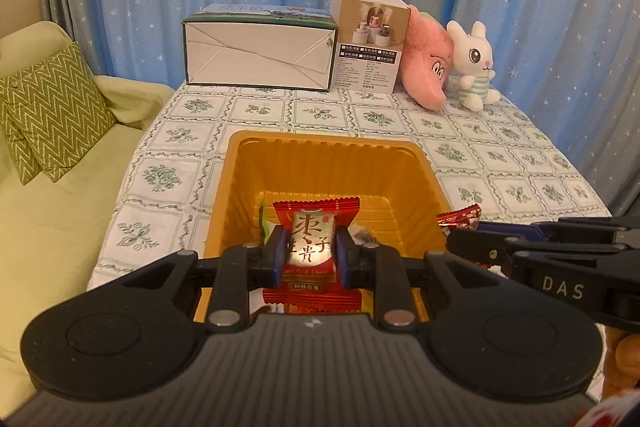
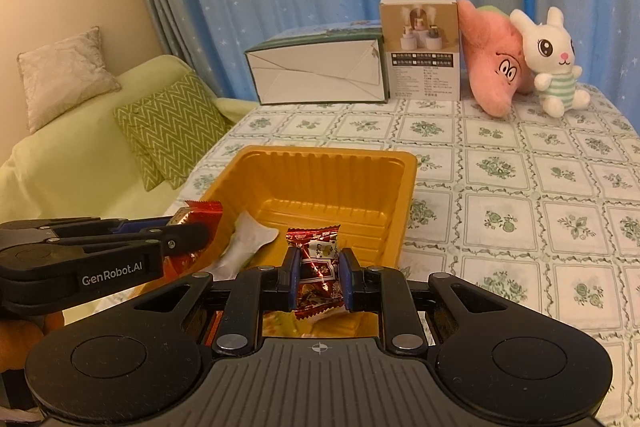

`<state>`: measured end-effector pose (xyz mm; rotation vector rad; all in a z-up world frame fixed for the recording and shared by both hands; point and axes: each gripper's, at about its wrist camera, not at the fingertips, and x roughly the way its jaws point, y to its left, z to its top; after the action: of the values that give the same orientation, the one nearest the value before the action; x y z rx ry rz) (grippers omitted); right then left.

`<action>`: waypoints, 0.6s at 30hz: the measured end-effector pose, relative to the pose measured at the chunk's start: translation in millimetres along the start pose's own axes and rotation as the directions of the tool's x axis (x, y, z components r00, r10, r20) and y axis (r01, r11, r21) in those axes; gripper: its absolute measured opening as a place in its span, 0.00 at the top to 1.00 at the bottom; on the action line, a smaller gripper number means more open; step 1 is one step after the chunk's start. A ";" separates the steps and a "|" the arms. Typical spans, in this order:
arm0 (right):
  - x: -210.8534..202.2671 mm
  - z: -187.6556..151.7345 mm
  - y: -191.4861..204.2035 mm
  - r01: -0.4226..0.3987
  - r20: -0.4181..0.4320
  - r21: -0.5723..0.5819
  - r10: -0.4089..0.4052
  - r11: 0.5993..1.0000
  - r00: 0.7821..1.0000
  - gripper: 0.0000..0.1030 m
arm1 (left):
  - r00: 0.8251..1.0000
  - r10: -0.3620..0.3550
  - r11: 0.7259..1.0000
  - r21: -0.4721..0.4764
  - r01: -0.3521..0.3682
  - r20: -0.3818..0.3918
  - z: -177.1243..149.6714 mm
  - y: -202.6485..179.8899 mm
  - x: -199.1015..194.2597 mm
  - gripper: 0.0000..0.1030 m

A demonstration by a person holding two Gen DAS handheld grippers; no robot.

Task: Organize snacks
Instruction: 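Open the left gripper over the tray while the right gripper releases its candy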

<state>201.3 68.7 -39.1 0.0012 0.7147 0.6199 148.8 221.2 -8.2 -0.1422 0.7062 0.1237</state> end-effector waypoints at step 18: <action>49.8 20.1 -21.8 0.000 -0.011 0.017 0.000 1.000 1.000 0.80 | 1.000 -0.013 1.000 -0.019 0.013 -0.016 24.9 3.1 57.1 0.78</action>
<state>254.4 81.3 -58.9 0.0141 0.7305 0.6145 207.2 232.2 -27.1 -0.1665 0.7199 0.1170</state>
